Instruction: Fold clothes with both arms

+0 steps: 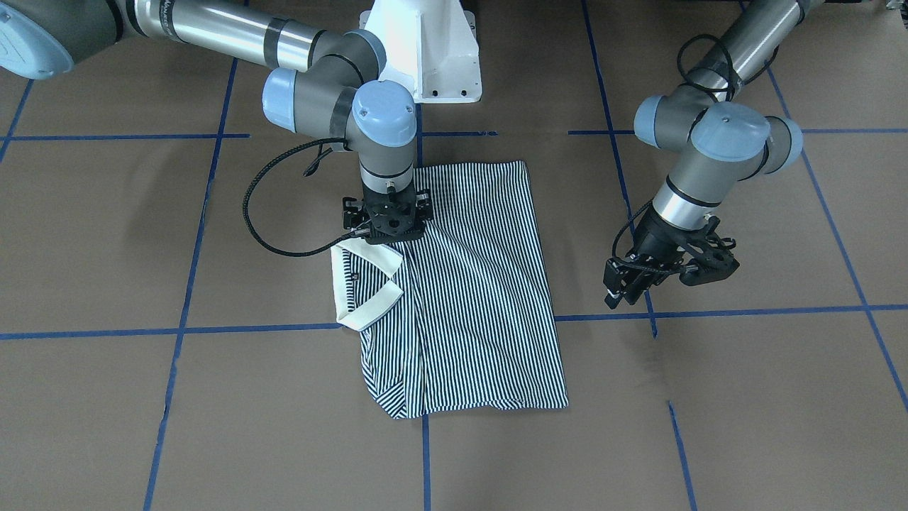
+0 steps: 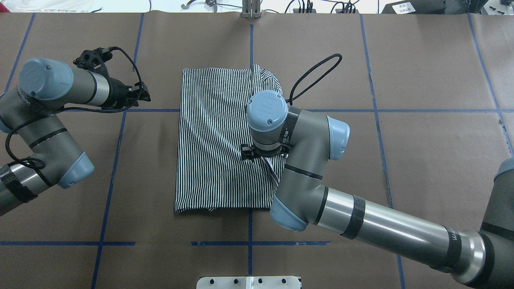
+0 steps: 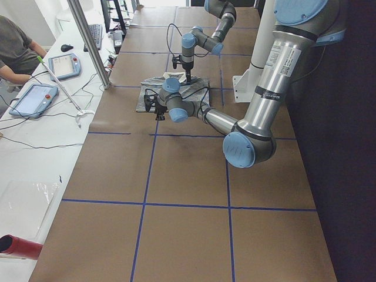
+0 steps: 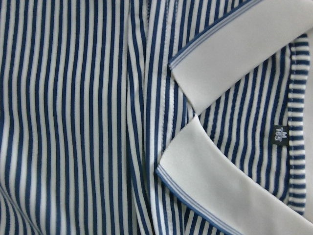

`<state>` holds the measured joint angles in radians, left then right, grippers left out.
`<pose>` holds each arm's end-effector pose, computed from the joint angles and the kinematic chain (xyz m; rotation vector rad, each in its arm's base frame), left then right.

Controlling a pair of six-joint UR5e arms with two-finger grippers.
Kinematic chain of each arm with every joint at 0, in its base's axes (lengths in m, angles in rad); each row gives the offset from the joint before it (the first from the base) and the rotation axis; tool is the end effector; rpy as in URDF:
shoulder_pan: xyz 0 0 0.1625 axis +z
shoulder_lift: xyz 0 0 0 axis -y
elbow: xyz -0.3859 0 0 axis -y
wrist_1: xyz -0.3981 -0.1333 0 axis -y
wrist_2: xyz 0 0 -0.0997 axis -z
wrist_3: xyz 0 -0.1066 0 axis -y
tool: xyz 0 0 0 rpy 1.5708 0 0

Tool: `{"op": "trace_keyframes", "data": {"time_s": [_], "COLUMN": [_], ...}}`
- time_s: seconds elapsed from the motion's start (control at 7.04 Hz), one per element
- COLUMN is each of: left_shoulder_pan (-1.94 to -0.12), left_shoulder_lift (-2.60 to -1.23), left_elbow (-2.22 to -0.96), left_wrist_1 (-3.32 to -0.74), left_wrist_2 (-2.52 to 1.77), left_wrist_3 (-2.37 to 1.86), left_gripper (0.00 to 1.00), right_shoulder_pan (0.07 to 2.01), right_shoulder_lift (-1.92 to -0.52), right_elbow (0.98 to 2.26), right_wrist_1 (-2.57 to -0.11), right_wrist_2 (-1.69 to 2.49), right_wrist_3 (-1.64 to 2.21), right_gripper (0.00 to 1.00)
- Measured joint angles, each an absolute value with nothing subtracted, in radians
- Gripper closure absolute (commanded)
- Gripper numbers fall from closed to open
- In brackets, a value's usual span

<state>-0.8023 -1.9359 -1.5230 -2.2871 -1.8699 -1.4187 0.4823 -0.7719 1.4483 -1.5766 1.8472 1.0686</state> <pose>0.3817 -0.5414 0.3652 0.2313 1.0439 -0.4333 -0.5974 -0.4304 0.2008 0.0805 -0.7130 -0.1117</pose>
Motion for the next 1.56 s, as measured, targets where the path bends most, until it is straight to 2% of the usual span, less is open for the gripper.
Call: {"op": "trace_keyframes", "data": {"time_s": [0.14, 0.28, 1.56], "left_shoulder_pan": [-0.802, -0.802, -0.802], "left_shoulder_lift": [-1.936, -1.936, -1.936], "left_elbow": [-1.522, -1.522, -1.521], "left_wrist_1": [-2.287, -2.287, -2.286], "left_wrist_2": [-1.870, -1.870, -1.870], "left_wrist_3": [-1.419, -1.419, -1.419], "left_gripper": [0.53, 0.53, 0.53], "right_shoulder_pan": [0.481, 0.481, 0.490], "right_shoulder_lift": [-0.771, -0.770, -0.746], "right_elbow": [1.447, 1.447, 1.477], "right_wrist_1": [-1.576, -1.576, -1.576], "right_wrist_2": [1.847, 1.846, 1.847], "right_wrist_3": [1.066, 1.065, 1.039], "right_gripper": [0.83, 1.00, 1.00]}}
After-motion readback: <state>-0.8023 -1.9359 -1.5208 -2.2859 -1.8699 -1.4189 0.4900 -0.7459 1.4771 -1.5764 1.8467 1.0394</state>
